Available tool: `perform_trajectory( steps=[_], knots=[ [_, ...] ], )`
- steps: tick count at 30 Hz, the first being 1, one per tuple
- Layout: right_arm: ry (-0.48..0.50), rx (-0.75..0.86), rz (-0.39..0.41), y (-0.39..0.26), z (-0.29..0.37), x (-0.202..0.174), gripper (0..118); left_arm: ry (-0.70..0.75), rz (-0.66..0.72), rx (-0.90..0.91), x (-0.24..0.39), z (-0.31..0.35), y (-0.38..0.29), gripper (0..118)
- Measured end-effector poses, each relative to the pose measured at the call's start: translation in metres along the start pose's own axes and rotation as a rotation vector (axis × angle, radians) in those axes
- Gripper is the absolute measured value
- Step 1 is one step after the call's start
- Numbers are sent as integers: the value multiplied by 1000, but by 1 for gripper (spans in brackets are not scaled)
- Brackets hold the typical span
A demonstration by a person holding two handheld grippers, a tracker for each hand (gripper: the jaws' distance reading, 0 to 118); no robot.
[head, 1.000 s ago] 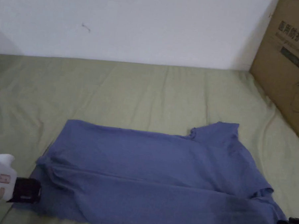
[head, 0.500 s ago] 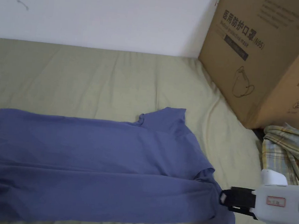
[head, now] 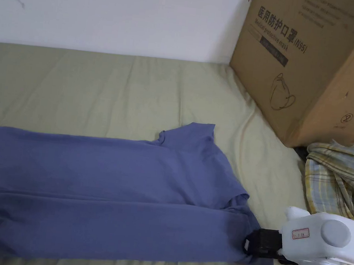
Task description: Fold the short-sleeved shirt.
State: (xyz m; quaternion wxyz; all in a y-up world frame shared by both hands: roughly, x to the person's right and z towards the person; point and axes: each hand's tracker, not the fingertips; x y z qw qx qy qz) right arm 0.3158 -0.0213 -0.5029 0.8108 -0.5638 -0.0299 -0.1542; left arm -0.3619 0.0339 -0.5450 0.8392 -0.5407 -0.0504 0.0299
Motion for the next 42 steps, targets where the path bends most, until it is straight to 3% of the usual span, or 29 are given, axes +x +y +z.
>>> perform_trajectory(
  steps=[1,2,3,4,5,7,8,12,16,20,23,28,29,30,31,32,33,35,36,42],
  knots=[
    [-63,39,42,-2,6,-4,68,-3,2,-3,0,0,0,4],
    [-44,52,73,-3,10,-5,29,-7,5,-7,-1,0,-1,4],
    [71,36,58,-3,11,-4,1,-9,12,-21,-1,0,-2,4],
    [117,15,28,-3,13,-5,1,-4,19,-31,-3,-2,0,4],
    [59,14,45,-4,15,-11,1,-3,19,-31,-5,-1,0,4],
    [-8,25,153,-6,19,-18,1,-10,26,-32,-7,3,-1,4],
    [-14,28,170,-6,22,-18,1,-14,33,-34,-10,4,1,4],
    [-13,15,122,-8,40,-12,1,-49,64,-50,-16,19,-3,4],
    [-47,43,182,-16,70,-9,1,-78,61,-62,-17,45,-27,4],
    [-26,12,172,-39,92,-2,1,-98,90,-73,-19,73,-79,4],
    [-36,-16,207,-60,92,5,1,-118,117,-71,-22,84,-116,4],
    [-32,-44,171,-79,79,3,1,-154,203,-65,-26,72,-149,4],
    [-40,-39,164,-80,77,1,2,-150,202,-55,-25,70,-152,5],
    [-55,-26,156,-82,76,-1,12,-138,200,-49,-22,70,-153,9],
    [-92,-6,158,-83,77,-4,35,-112,193,-42,-21,70,-154,20],
    [-127,-4,174,-85,78,-7,76,-68,174,-37,-20,71,-152,42],
    [-126,0,179,-80,74,1,94,-49,168,-23,-20,73,-152,62],
    [-139,51,202,-80,83,-4,96,-59,184,31,-20,81,-148,110],
    [-161,74,227,-79,90,-11,96,-59,198,71,-21,86,-145,117],
    [-138,224,346,-77,137,-73,96,-43,146,284,0,124,-118,116]
  ],
)
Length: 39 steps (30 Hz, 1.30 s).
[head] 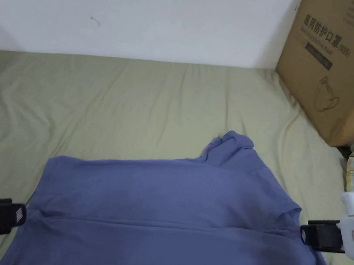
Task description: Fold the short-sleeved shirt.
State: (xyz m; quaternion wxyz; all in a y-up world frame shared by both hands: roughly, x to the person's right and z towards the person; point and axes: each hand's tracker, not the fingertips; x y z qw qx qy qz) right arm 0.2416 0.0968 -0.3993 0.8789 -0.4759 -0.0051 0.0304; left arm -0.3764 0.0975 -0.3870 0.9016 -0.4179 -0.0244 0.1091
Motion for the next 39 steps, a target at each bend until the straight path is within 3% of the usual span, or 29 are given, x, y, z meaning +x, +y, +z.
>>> perform_trajectory(
  steps=[3,4,5,6,7,8,10,15,19,21,22,24,25,26,31,32,33,35,36,38,39],
  knots=[
    [25,21,8,16,2,-19,95,43,-80,-26,19,-5,10,112],
    [53,38,0,20,1,-25,87,42,-103,-34,24,-8,12,105],
    [73,48,-1,23,-1,-31,45,29,-128,-35,28,-12,13,75],
    [87,76,1,27,-3,-37,0,20,-154,-44,33,-16,12,38],
    [75,96,-3,30,-7,-41,0,25,-179,-57,36,-22,13,0],
    [75,74,28,35,-10,-46,0,36,-184,-68,38,-28,13,0],
    [88,91,12,43,-18,-54,0,12,-173,-81,36,-41,15,0],
    [100,63,60,57,-46,-58,0,-10,-49,-92,12,-90,59,0],
    [107,41,44,65,-61,-51,0,17,-51,-95,-4,-142,106,0],
    [109,27,25,67,-68,-45,0,49,-82,-104,-9,-168,121,8],
    [108,19,15,67,-71,-41,0,51,-78,-113,-10,-181,128,22],
    [96,11,2,67,-76,-38,0,55,-53,-145,-16,-206,135,87],
    [92,5,-5,67,-80,-34,0,56,-47,-158,-18,-218,135,111],
    [86,-2,-12,67,-83,-31,0,54,-55,-178,-17,-227,135,118],
    [88,-31,-105,70,-100,-7,0,119,-195,-242,-5,-254,139,114],
    [97,-33,-123,72,-104,-3,0,118,-199,-253,-3,-256,139,105],
    [105,-34,-140,76,-108,1,0,94,-198,-269,-2,-255,140,86],
    [105,-38,-147,89,-118,7,0,31,-229,-310,3,-252,136,33],
    [105,-39,-148,95,-122,8,0,59,-270,-309,8,-250,134,30],
    [114,-44,-152,114,-134,11,0,54,-331,-294,16,-240,132,3],
    [136,-52,-153,126,-142,11,0,-3,-316,-299,18,-235,133,3]
  ],
)
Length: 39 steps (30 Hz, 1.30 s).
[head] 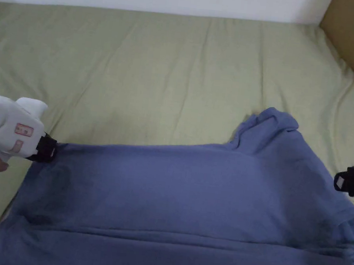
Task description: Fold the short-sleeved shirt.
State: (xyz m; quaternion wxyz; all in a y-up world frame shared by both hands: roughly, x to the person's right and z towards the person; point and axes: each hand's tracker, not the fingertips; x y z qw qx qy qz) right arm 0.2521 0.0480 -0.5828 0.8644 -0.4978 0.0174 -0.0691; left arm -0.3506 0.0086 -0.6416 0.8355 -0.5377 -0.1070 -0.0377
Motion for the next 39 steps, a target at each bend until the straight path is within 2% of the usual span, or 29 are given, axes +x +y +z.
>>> perform_trajectory(
  steps=[5,6,7,8,9,10,18,19,21,22,29,32,36,39],
  knots=[
    [22,7,3,63,-40,-10,0,3,19,85,7,29,0,3],
    [20,1,10,74,-51,-13,9,-7,29,97,5,34,1,3],
    [15,-15,13,84,-62,-15,31,-18,49,106,2,38,2,3],
    [-3,-42,7,92,-75,-16,75,-28,65,112,0,42,2,3],
    [-37,-73,-15,98,-86,-15,99,-33,79,119,-1,46,1,3],
    [-38,-65,-29,103,-95,-15,102,-43,92,126,-3,50,0,3],
    [-49,-130,-63,118,-144,-13,100,-55,109,118,-10,54,-6,3],
    [-39,-128,-76,117,-144,-12,91,-58,115,116,-12,52,-6,3],
    [-30,-105,-82,114,-137,-13,30,-60,125,117,-14,51,-6,3],
    [-60,-83,-67,113,-132,-13,6,-61,132,117,-15,50,-7,3],
    [59,-8,-98,106,-67,2,2,-89,186,126,-20,60,-15,3],
    [61,26,-72,93,-26,7,2,-109,207,142,-20,76,-22,3],
    [102,67,-80,63,33,18,2,-136,229,157,-20,104,-38,3],
    [137,93,-120,29,75,28,2,-150,227,167,-14,129,-56,3]
  ],
)
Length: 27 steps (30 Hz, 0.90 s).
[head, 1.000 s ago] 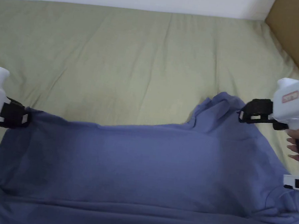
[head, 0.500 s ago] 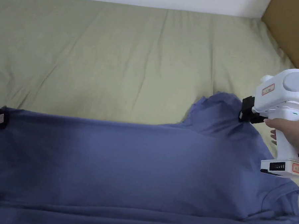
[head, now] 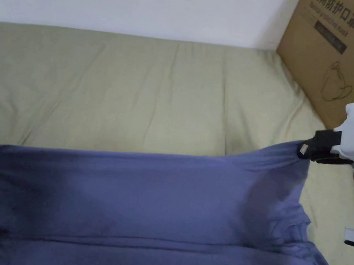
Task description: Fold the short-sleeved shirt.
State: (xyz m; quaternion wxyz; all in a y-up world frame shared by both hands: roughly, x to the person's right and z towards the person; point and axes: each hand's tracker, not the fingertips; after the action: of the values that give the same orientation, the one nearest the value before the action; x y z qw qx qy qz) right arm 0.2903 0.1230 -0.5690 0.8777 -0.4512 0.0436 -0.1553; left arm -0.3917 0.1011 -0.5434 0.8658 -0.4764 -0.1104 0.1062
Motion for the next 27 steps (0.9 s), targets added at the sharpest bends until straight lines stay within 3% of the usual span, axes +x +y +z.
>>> perform_trajectory(
  steps=[8,18,19,20,22,23,25,26,27],
  knots=[
    [14,-36,-55,-107,68,32,2,-33,-57,-48,11,43,-78,3],
    [-89,-174,-138,-194,24,67,2,-13,1,-181,-4,0,-174,3],
    [-92,-177,-137,-197,21,65,4,-11,15,-184,-5,-2,-179,3],
    [-109,-181,-118,-198,20,60,19,-16,32,-183,-6,-3,-181,6],
    [-217,-164,-6,-197,23,47,59,-17,66,-153,-5,1,-183,27],
    [-292,-144,68,-197,25,38,85,-3,77,-128,-4,4,-183,59],
    [-417,-83,170,-198,33,21,92,41,94,-81,-1,12,-180,81],
    [-418,-38,184,-197,40,14,92,63,92,-51,3,16,-178,81],
    [-397,-3,181,-195,46,5,92,55,96,-12,8,22,-177,111]
  ],
)
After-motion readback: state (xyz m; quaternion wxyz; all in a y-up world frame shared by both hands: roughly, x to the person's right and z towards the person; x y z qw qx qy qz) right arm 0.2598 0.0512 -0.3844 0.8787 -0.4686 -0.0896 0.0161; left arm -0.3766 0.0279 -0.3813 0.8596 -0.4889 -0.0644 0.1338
